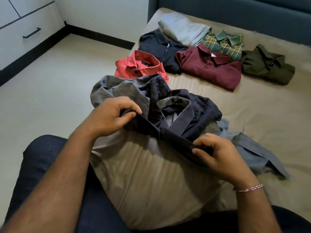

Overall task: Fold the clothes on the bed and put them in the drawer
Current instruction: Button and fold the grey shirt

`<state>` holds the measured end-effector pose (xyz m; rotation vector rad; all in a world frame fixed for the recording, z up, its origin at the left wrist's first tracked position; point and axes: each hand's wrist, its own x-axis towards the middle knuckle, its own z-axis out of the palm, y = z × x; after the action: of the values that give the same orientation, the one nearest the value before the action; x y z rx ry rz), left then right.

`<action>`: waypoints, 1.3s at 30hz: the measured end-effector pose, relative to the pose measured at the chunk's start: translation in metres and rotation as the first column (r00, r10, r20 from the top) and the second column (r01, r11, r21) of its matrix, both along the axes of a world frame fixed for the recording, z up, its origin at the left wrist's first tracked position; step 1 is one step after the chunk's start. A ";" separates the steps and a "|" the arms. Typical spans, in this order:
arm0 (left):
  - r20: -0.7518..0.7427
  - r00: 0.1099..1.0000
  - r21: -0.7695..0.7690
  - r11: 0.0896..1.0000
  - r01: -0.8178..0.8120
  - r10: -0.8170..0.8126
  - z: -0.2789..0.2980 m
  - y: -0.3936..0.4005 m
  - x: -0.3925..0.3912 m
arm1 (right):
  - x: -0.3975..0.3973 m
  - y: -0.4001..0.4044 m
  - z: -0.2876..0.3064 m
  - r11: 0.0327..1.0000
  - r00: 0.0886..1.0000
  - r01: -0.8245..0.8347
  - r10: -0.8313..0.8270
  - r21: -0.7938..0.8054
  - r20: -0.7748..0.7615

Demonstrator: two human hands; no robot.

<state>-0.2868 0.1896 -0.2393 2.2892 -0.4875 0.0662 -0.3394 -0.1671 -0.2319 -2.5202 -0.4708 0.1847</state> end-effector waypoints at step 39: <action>-0.336 0.896 -0.687 0.576 -0.443 0.289 -0.034 -0.131 -0.068 | -0.024 0.076 -0.028 0.287 0.820 0.558 -0.338 0.779 -0.463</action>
<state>-0.3550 0.0588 -0.2728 1.4927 0.1428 0.2161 -0.3634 -0.0907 -0.2599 -1.3998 0.2578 -0.0408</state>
